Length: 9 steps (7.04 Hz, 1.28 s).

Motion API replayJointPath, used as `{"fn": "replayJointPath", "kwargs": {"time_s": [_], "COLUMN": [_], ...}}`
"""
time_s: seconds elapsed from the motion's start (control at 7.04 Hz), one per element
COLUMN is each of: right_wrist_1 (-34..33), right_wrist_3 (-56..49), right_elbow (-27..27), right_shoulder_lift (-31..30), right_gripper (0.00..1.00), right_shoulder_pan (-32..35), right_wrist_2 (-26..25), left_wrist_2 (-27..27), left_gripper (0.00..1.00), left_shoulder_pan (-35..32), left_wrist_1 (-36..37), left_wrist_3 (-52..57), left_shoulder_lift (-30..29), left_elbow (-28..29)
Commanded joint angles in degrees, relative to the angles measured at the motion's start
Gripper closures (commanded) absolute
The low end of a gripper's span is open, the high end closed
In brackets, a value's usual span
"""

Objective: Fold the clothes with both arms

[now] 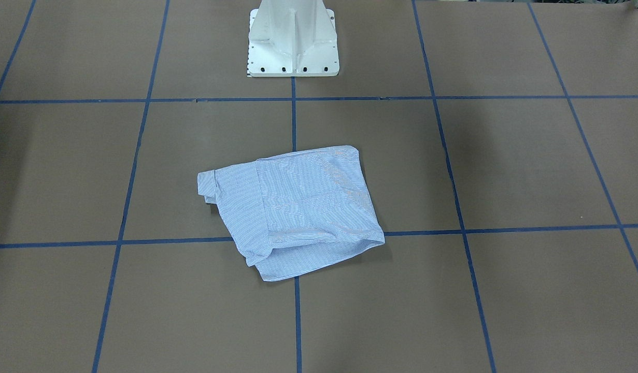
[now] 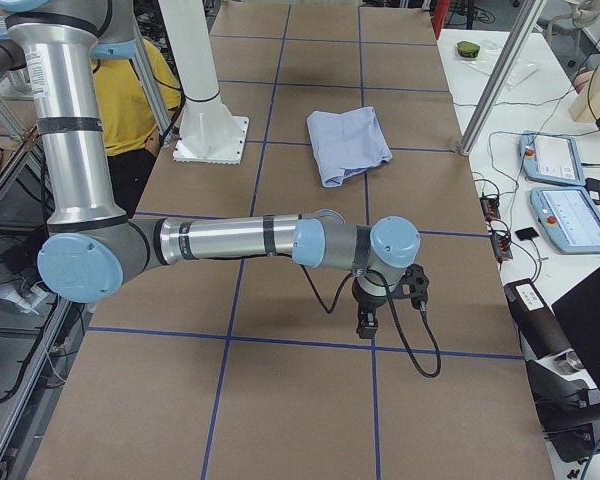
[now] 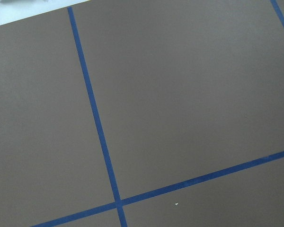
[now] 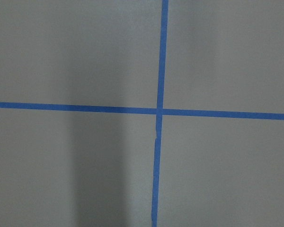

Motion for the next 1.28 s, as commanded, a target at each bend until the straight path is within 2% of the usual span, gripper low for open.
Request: {"fn": "replayJointPath", "kwargs": {"time_s": [0.0, 0.28, 0.85, 1.14], "right_wrist_1": [2.4, 2.4, 7.8, 7.8], "right_wrist_3": [0.0, 0.0, -0.4, -0.5], "right_elbow": [1.0, 1.4, 2.1, 1.7], "right_shoulder_lift": [-2.0, -0.9, -1.6, -1.7], "right_gripper": [0.0, 0.0, 0.0, 0.0], "right_shoulder_pan": [-0.1, -2.4, -2.7, -2.7], "right_wrist_2": [0.0, -0.2, 1.8, 1.7], "left_wrist_2": [-0.3, -0.1, -0.2, -0.4], "left_gripper": [0.0, 0.0, 0.0, 0.0], "left_shoulder_pan": [-0.1, -0.1, -0.1, -0.1], "left_wrist_1": [0.1, -0.4, -1.6, -1.7], "left_wrist_3": [0.0, 0.0, 0.0, 0.1], "left_shoulder_lift": [0.1, 1.2, 3.2, 3.4], "left_elbow": [0.2, -0.2, -3.2, -3.4]}}
